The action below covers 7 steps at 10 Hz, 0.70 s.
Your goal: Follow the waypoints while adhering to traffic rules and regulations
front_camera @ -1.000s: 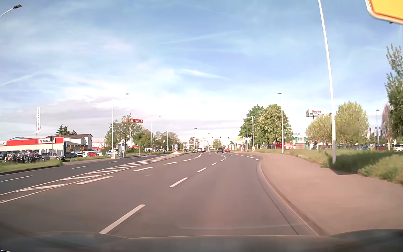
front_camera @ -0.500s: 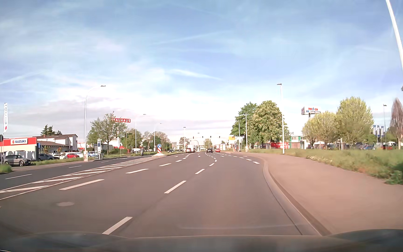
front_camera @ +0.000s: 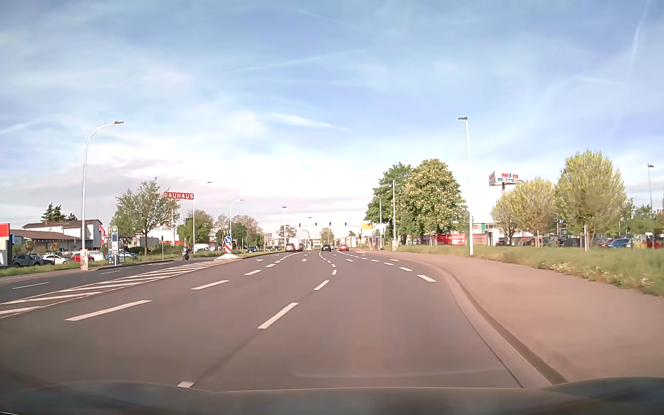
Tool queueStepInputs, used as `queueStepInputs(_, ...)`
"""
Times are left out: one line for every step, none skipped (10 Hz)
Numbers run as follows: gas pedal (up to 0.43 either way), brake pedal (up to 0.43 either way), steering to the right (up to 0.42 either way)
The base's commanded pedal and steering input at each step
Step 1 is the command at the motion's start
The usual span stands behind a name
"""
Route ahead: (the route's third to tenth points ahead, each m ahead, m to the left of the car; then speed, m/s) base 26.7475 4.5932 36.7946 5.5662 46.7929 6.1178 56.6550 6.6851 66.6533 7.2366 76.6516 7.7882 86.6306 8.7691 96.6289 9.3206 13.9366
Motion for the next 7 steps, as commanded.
queueStepInputs(0.039, 0.000, 0.014)
queueStepInputs(0.039, 0.000, 0.009)
queueStepInputs(0.039, 0.000, 0.004)
queueStepInputs(0.039, 0.000, -0.002)
queueStepInputs(0.039, 0.000, -0.008)
queueStepInputs(0.039, 0.000, -0.011)
queueStepInputs(0.039, 0.000, -0.016)
